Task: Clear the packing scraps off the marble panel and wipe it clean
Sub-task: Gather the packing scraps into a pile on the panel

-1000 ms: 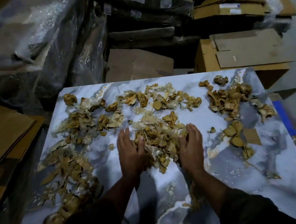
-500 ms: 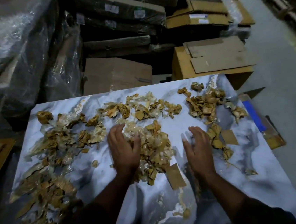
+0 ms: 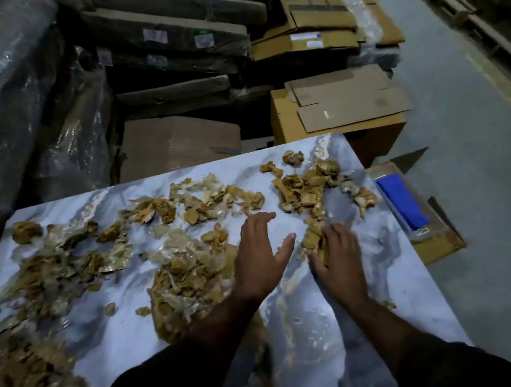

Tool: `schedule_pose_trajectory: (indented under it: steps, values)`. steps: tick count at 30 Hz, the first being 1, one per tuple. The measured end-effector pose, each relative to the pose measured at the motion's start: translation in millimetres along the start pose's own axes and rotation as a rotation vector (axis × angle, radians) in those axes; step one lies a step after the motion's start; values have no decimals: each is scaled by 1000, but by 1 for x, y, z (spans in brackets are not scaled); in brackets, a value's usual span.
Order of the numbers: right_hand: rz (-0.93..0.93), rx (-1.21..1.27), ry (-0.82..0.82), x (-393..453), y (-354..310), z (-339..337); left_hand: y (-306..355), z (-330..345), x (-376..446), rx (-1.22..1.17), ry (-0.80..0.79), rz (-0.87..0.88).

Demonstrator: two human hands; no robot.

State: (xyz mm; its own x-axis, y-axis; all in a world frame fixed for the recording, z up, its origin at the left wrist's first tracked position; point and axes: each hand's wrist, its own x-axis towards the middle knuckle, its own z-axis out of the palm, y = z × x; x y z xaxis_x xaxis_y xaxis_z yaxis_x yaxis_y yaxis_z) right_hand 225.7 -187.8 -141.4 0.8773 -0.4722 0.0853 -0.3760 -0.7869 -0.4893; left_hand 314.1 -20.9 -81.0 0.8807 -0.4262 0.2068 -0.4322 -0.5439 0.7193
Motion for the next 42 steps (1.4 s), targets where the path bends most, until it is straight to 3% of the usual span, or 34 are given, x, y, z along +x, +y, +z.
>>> schedule_pose_trajectory:
  steps: [5,12,17,19,23,28,31,35,42]
  values:
    - [-150,169,33,31,8,-23,14,39,11,-17,16,-50]
    - [-171,58,87,140,22,-47,18,64,57,27,122,-71]
    - [-133,52,-152,196,32,-44,18,79,97,110,15,-50]
    - [-171,55,-223,198,36,-42,20,87,110,181,-91,-50]
    - [-252,180,-207,187,45,-47,19,109,123,297,-230,-92]
    - [-316,278,-81,172,55,-68,8,116,118,307,-80,-24]
    - [-395,139,-29,156,74,-67,7,108,112,279,-62,29]
    - [-370,22,-104,132,91,-54,8,100,103,285,-95,49]
    - [-440,35,-170,123,49,-28,13,92,91,179,-40,-11]
